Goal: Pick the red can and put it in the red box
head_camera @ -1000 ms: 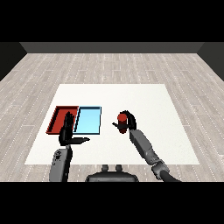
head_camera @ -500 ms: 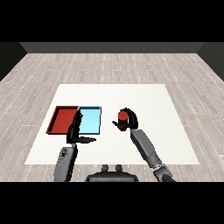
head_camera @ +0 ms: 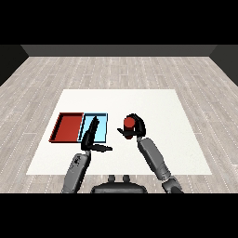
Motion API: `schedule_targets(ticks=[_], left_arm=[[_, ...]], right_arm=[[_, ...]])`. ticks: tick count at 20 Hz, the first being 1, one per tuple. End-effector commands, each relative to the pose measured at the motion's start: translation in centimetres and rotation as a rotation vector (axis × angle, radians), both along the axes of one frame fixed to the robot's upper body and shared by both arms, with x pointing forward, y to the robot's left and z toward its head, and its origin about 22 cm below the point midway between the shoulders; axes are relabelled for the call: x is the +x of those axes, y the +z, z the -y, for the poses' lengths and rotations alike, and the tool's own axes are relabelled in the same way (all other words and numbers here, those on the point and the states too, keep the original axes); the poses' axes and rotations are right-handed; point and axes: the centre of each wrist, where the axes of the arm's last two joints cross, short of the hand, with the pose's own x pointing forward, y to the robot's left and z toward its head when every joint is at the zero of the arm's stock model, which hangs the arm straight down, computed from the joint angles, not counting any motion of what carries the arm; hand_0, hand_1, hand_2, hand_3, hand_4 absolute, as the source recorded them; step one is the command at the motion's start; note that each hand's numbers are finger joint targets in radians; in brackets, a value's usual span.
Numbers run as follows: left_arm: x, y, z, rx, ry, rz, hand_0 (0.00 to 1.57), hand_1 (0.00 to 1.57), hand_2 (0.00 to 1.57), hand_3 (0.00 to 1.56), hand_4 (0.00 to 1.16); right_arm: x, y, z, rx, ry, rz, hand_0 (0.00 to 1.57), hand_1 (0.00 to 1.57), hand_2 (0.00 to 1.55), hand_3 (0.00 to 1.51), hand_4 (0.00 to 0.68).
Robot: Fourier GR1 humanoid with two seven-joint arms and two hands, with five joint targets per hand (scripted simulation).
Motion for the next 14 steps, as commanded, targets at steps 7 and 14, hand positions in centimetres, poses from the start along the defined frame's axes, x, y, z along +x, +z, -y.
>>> schedule_targets(ticks=[7, 14], left_arm=[[0.9, 1.5, 5.4, -0.014, -0.099, -0.022, 0.0, 0.0, 0.0, 0.0, 0.0], [1.1, 0.7, 6.3, -0.007, -0.122, -0.017, 0.0, 0.0, 0.0, 0.0, 0.0]], right_arm=[[-0.8, 2.9, -0.6, 0.005, 0.036, 0.053, 1.41, 1.41, 1.42, 1.4, 0.635], [-0.8, 3.4, -1.1, 0.002, 0.097, 0.072, 1.39, 1.39, 1.41, 1.4, 0.611]])
